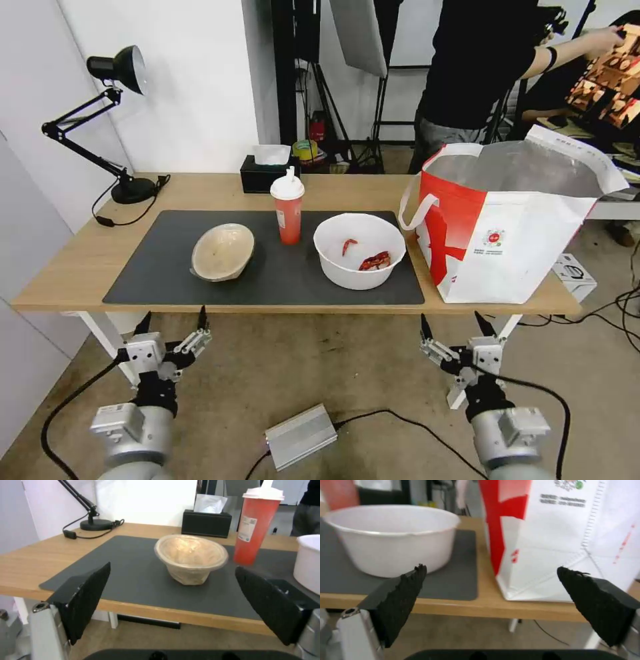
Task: Pick up the trash from the table and place it into the takeout bag.
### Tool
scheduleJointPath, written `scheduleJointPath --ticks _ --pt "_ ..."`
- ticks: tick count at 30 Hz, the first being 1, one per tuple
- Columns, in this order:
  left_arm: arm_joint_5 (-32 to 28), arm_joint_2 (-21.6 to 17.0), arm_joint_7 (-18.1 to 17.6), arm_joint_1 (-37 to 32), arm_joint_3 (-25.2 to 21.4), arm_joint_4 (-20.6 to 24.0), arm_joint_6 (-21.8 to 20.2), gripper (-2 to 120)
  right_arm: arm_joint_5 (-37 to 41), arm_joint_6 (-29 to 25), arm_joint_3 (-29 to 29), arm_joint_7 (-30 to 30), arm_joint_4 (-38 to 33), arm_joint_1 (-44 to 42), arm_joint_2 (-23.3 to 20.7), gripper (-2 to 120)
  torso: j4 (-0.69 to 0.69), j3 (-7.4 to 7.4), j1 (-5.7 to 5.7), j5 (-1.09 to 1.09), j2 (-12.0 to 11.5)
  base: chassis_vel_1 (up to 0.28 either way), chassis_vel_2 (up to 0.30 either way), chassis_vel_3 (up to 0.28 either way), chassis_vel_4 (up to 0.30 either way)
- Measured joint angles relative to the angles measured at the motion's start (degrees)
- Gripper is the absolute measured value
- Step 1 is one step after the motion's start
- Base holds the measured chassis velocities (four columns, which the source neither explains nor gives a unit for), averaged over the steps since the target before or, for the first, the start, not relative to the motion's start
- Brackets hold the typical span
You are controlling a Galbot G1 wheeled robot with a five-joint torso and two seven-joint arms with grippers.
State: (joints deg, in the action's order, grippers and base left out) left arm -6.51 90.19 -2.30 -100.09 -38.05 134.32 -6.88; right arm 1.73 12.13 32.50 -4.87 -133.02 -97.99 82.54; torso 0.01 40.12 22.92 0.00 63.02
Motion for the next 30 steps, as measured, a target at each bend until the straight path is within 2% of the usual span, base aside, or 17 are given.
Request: scheduleJointPath --ticks 1,4,8,14,22,30 --pt "0.00 0.00 0.00 0.00 0.00 0.00 0.00 100 0.00 0.00 0.00 0.00 0.00 0.00 0.00 100 0.00 0.00 0.00 0.00 0.00 0.000 0.000 0.000 0.000" --pt "0.04 -0.06 0.00 -0.14 -0.05 0.00 0.51 100 1.04 6.93 0.57 -2.83 -0.78 2.92 -1.93 100 0.00 0.00 0.00 0.00 0.00 0.000 0.000 0.000 0.000" --pt "0.13 -0.16 0.02 -0.40 -0.10 0.02 0.87 100 2.61 10.16 0.65 -4.70 -1.32 3.96 -3.45 100 0.00 0.00 0.00 0.00 0.00 0.000 0.000 0.000 0.000" --pt "0.47 -0.32 0.20 -0.77 -0.03 0.09 1.13 100 2.91 10.34 0.65 -5.24 -1.54 4.00 -3.73 100 -0.01 -0.01 0.00 0.00 0.00 0.000 0.000 0.000 0.000" --pt "1.81 -1.15 2.36 -1.42 -0.34 -0.61 3.17 100 3.06 10.28 0.55 -4.97 -1.76 3.39 -3.73 100 -0.01 -0.01 0.00 -0.01 0.00 0.000 0.000 0.000 0.000" --pt "1.92 -1.58 3.35 -1.40 -0.56 -1.39 4.46 100 4.33 7.06 0.62 -2.47 -1.83 2.25 -4.94 100 -0.01 -0.01 0.00 -0.01 0.00 0.000 0.000 0.000 0.000"
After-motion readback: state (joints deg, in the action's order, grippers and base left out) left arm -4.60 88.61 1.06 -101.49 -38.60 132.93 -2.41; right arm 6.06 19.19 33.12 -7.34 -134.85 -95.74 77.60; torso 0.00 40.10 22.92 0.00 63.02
